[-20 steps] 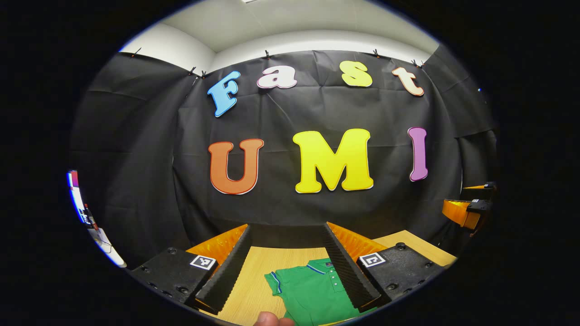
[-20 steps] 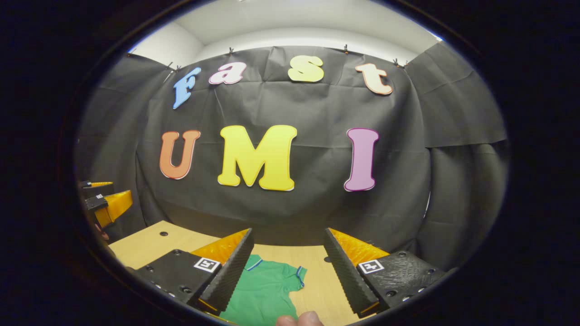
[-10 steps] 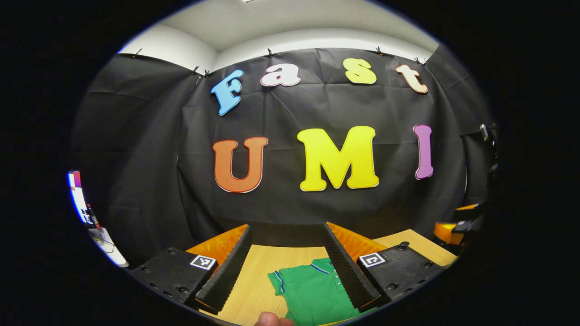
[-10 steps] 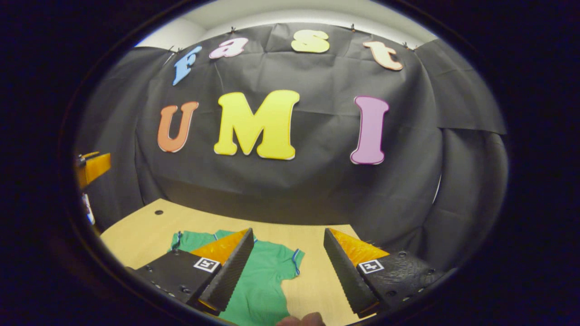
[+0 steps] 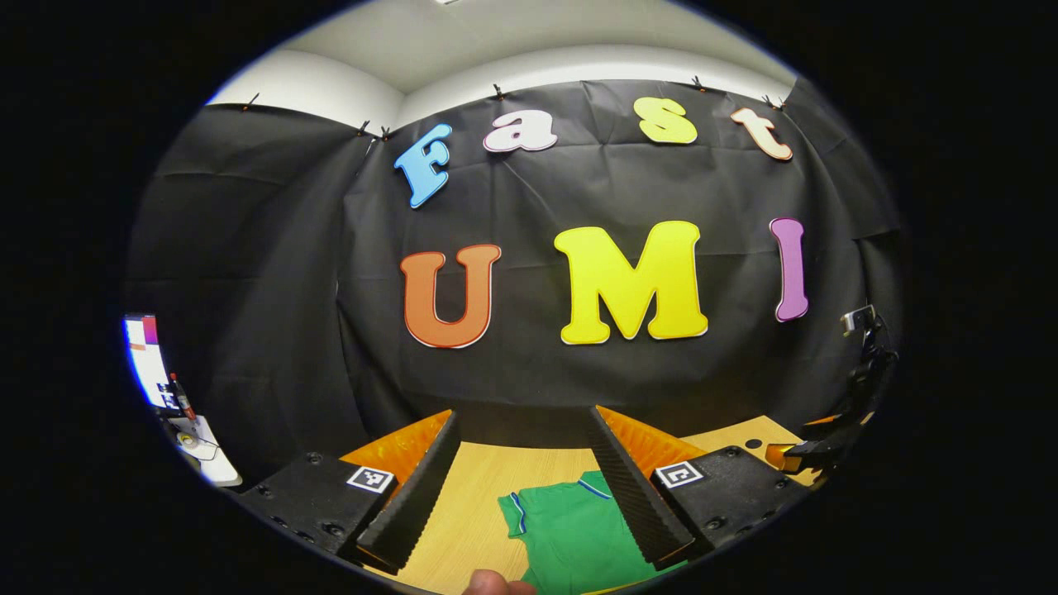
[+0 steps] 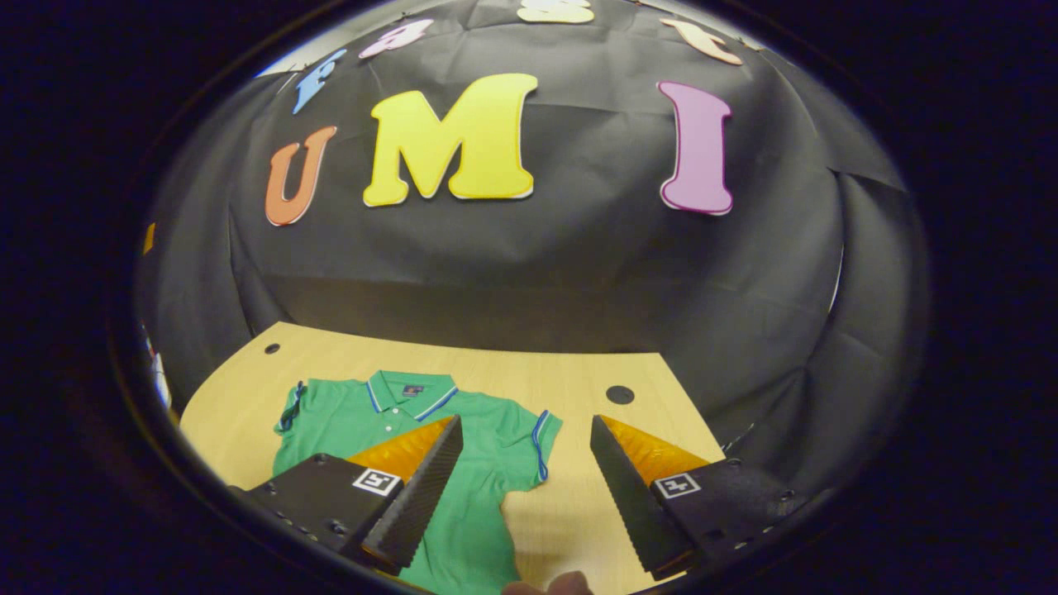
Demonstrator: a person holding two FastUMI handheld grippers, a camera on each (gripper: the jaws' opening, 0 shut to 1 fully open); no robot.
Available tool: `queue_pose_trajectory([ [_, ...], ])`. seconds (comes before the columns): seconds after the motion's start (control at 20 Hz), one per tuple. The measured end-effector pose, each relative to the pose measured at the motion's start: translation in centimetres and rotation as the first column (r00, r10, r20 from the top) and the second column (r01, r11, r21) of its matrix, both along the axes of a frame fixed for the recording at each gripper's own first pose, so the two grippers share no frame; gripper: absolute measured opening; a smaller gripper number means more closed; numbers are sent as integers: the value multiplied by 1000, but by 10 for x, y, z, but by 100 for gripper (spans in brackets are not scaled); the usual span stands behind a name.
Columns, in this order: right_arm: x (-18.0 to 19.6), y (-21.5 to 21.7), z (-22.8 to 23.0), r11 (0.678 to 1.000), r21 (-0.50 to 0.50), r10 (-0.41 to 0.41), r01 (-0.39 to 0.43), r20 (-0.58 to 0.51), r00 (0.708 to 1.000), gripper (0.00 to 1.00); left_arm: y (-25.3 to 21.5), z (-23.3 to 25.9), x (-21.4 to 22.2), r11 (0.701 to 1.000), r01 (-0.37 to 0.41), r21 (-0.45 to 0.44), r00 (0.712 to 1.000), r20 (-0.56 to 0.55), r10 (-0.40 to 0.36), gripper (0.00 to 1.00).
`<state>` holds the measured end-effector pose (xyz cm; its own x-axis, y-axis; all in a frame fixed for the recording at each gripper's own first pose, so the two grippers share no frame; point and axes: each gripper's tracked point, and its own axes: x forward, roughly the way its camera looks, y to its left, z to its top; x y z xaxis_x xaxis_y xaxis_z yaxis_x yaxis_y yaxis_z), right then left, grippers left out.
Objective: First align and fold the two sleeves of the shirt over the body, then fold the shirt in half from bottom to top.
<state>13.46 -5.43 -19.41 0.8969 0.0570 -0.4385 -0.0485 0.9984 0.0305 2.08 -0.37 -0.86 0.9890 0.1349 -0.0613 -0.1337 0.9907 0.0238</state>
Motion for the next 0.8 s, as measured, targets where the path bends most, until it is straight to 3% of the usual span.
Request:
queue_pose_trajectory([
  [0.45,56,-19,-100,997,-79,8,-21,-161,987,95,10,-16,10,999,-45,-2,997,-55,45,99],
  [0.8,93,-17,-152,998,-65,-3,-13,-241,970,95,7,-28,13,999,-51,5,993,-103,51,99],
])
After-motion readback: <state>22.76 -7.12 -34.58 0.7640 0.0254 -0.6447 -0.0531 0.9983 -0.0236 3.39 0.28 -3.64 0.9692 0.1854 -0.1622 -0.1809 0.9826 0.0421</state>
